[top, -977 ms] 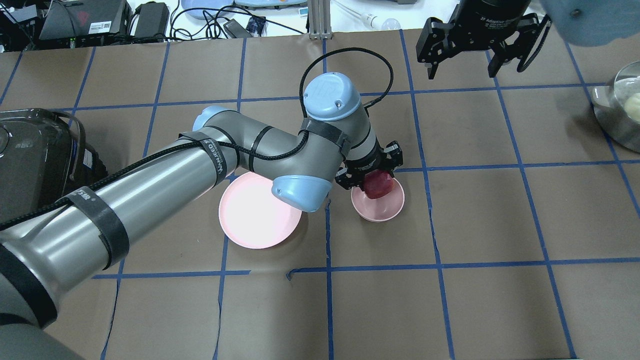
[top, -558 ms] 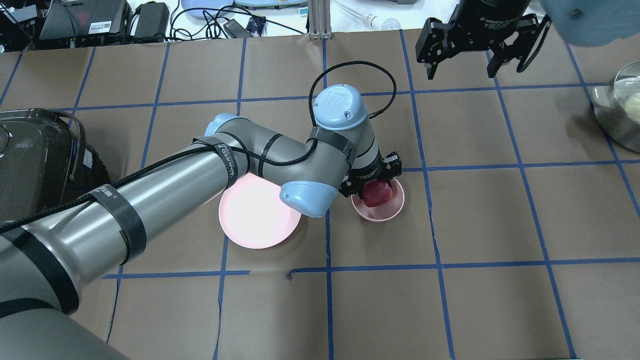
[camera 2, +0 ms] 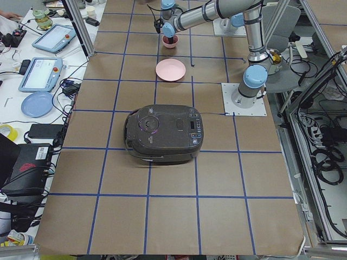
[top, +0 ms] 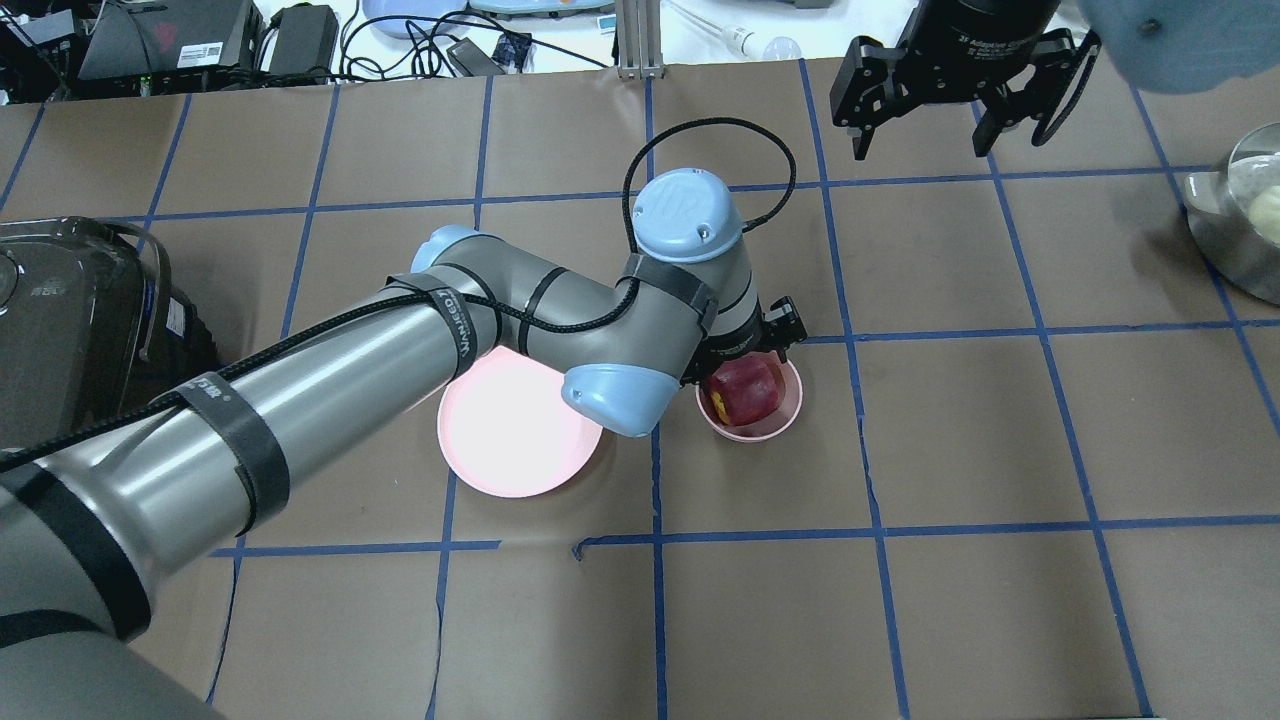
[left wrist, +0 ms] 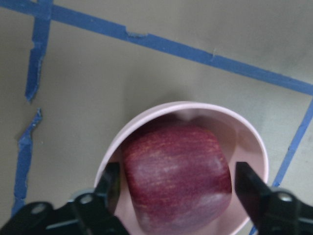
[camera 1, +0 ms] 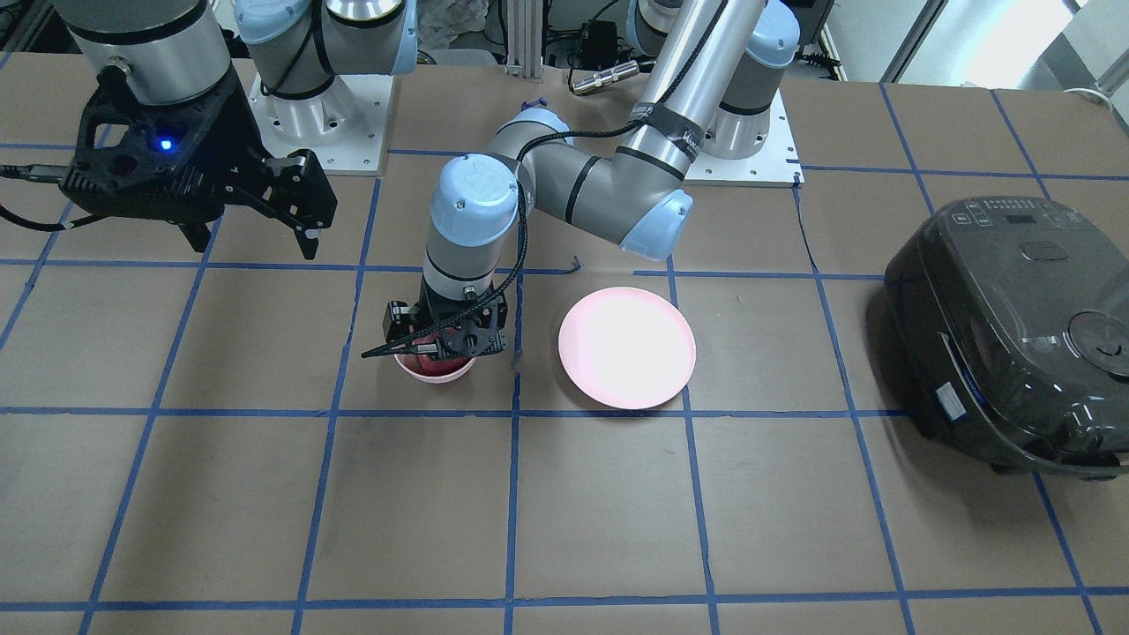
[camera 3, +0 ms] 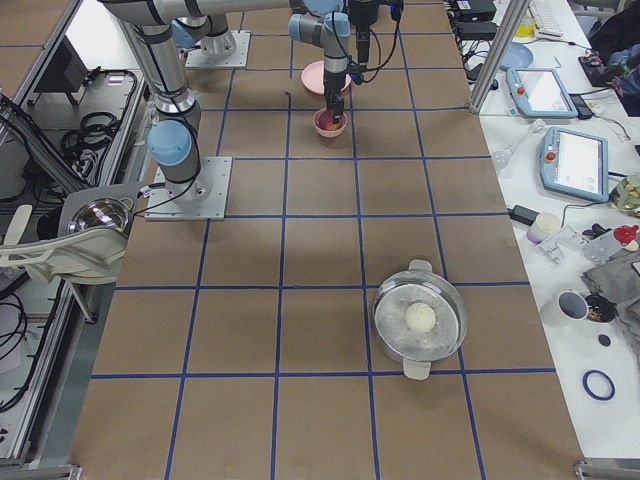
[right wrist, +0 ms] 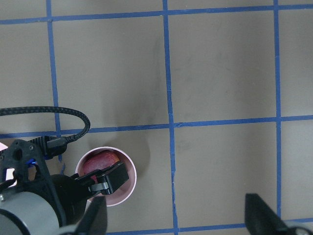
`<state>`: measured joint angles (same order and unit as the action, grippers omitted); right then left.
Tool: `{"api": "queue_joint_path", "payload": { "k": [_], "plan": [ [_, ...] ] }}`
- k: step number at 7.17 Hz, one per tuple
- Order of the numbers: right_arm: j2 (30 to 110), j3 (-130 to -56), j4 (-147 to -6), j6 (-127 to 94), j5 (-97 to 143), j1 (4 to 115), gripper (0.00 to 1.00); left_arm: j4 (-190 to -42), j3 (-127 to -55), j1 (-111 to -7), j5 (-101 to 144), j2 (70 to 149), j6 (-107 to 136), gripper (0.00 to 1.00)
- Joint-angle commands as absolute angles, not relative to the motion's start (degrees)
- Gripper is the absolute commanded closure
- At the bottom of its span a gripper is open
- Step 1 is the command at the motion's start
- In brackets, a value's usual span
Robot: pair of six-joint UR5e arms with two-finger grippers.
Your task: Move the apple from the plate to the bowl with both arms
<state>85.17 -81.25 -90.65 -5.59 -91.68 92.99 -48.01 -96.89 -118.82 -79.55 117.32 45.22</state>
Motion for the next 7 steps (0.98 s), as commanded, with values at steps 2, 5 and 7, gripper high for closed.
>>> {"api": "queue_joint_path", "payload": {
  "k": [2, 5, 7],
  "plan": [
    [85.2, -81.2, -90.6, -5.6, -91.8, 93.0, 0.00, -52.7, -97.6, -113.6, -80.1, 110.0, 37.2, 0.00],
    [85.2, -81.2, -90.6, -5.6, -91.8, 93.0, 0.00, -70.7, -96.9, -102.6, -84.5, 98.7, 9.8, 0.00],
    [85.1, -81.2, -90.6, -5.6, -91.8, 93.0, 0.00, -75.1, -95.5, -95.0, -89.1, 93.3, -2.4, 0.00]
  ]
}}
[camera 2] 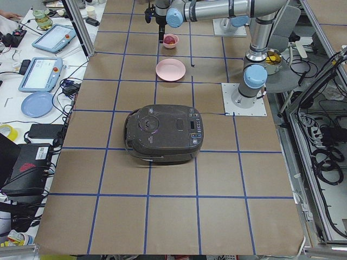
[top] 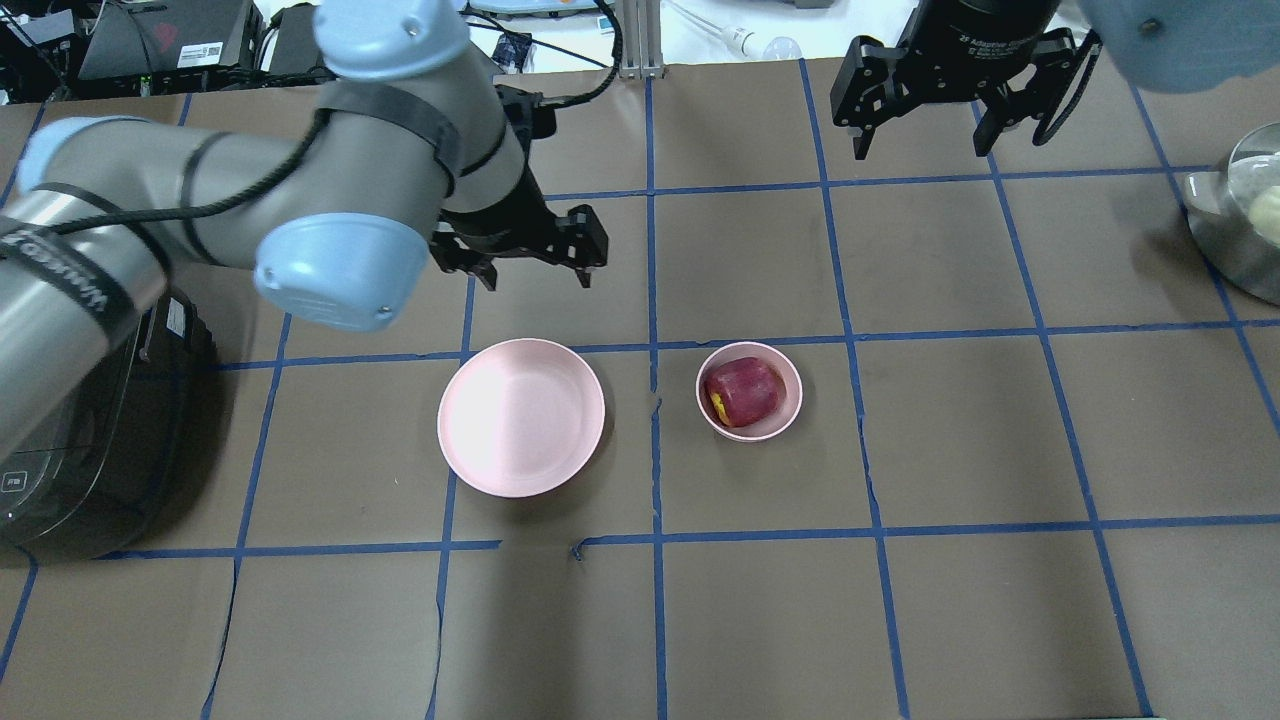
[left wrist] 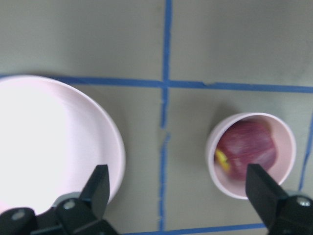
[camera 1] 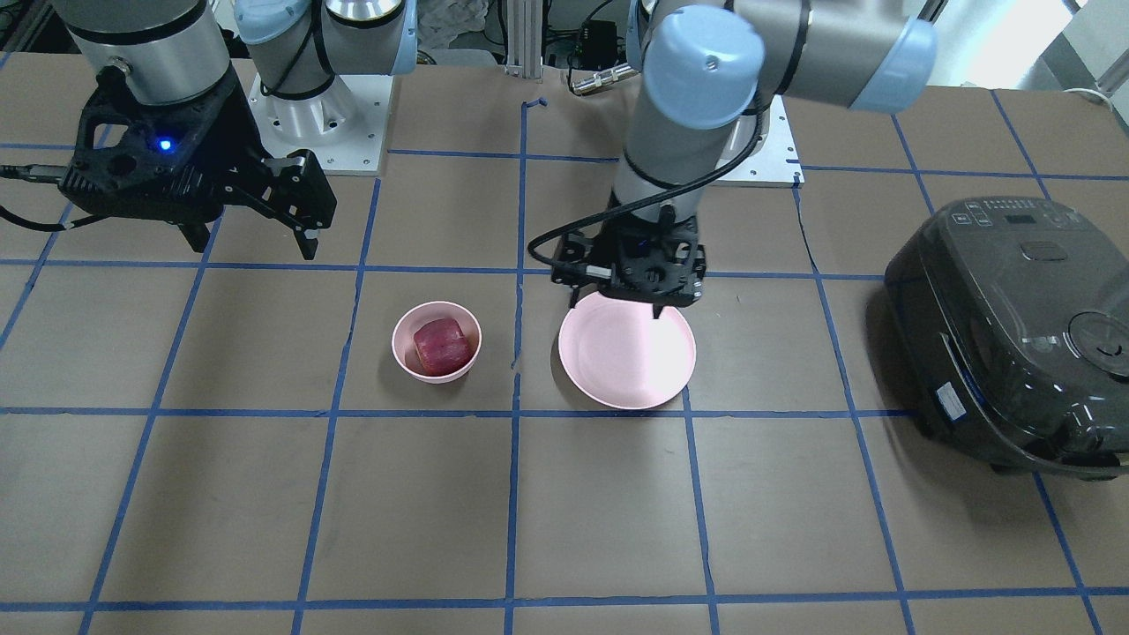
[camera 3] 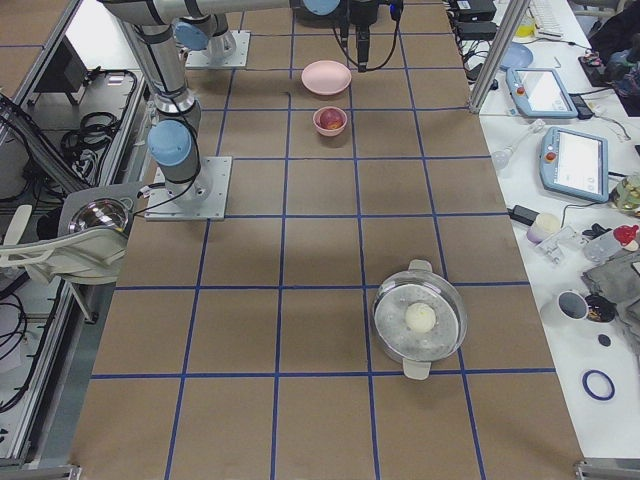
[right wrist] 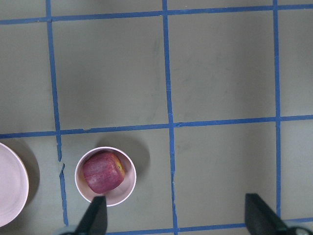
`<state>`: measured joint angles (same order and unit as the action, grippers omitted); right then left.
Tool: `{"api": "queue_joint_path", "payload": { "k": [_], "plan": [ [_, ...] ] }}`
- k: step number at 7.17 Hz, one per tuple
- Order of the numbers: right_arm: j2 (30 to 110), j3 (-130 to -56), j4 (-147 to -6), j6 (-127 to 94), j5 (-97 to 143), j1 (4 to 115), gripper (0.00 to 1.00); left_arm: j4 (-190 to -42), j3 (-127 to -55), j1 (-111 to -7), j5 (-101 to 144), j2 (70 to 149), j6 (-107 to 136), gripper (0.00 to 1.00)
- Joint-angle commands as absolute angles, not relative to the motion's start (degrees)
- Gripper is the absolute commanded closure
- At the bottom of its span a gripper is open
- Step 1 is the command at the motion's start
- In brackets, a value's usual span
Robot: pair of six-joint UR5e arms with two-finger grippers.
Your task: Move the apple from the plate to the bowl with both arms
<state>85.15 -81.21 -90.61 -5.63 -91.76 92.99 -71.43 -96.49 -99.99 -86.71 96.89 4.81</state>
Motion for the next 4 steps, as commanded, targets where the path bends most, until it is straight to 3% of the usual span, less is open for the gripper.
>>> {"api": "queue_joint_path", "payload": {
  "k": [1, 4],
  "plan": [
    [85.2, -81.2, -90.6, -5.6, -91.8, 93.0, 0.00, -79.5, -92.7, -91.7, -90.1, 92.2, -3.0, 0.00],
    [85.2, -81.2, -90.6, -5.6, -91.6, 93.0, 0.00, -83.1, -87.8, -90.0, -90.3, 93.2, -2.0, 0.00]
  ]
}}
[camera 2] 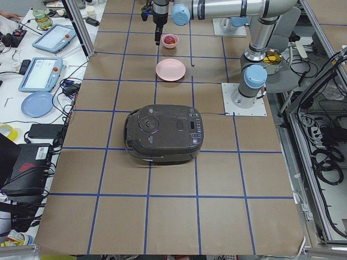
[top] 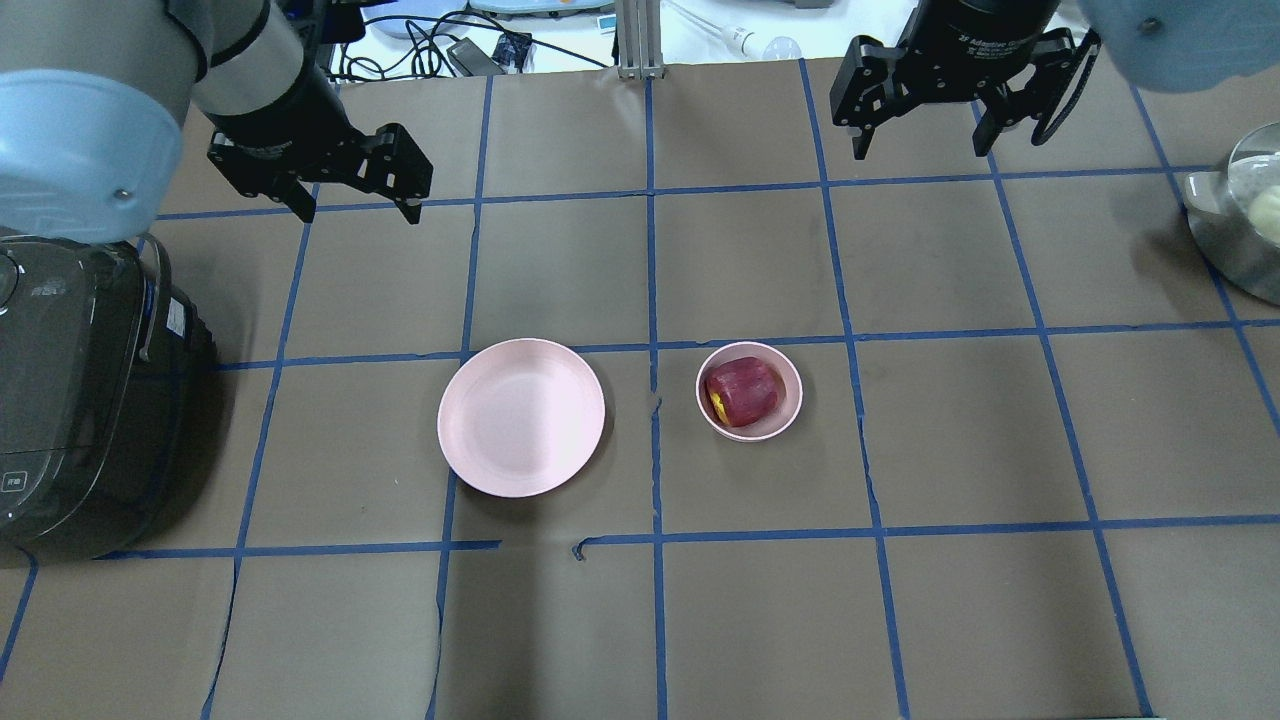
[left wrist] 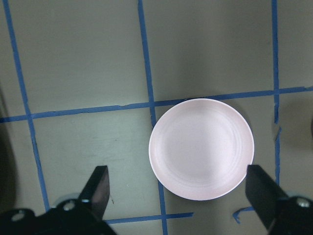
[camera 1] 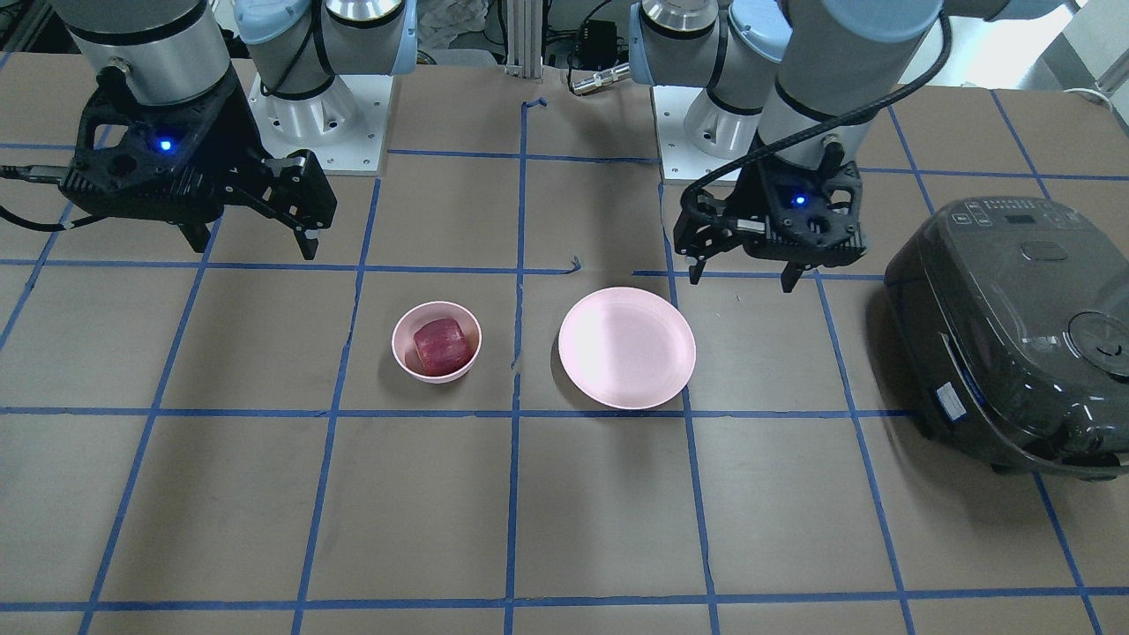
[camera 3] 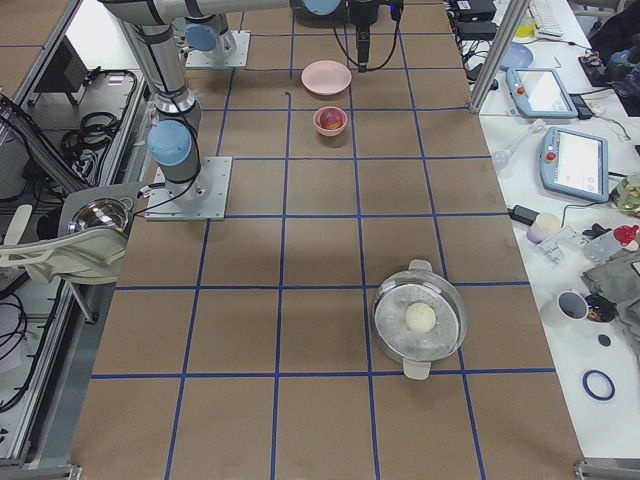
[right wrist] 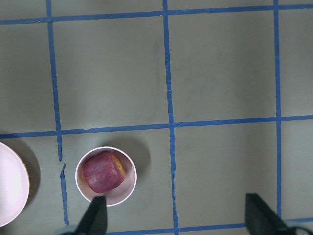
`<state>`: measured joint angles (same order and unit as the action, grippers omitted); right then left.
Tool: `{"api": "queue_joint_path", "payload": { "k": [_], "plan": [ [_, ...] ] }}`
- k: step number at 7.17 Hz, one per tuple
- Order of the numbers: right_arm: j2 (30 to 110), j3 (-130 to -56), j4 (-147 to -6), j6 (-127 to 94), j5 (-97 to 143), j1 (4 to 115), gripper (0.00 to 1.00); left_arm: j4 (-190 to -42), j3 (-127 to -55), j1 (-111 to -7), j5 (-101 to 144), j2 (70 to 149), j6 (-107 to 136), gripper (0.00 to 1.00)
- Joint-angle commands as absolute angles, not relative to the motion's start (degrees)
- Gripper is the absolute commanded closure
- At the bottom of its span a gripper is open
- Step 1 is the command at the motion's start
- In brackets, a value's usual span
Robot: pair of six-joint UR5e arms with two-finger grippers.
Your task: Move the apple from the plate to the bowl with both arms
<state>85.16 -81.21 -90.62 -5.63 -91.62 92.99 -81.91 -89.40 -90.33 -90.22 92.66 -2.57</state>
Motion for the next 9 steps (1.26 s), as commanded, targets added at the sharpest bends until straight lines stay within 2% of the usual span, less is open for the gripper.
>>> {"api": "queue_joint_path", "payload": {
  "k": [1, 9],
  "plan": [
    [85.2, -81.2, -90.6, -5.6, -91.6, 93.0, 0.00, -84.6, -86.7, -90.0, -90.2, 93.3, -1.7, 0.00],
    [85.2, -81.3, -90.6, -5.6, -91.3, 93.0, 0.00, -85.2, -87.1, -90.2, -89.8, 93.5, -1.7, 0.00]
  ]
}}
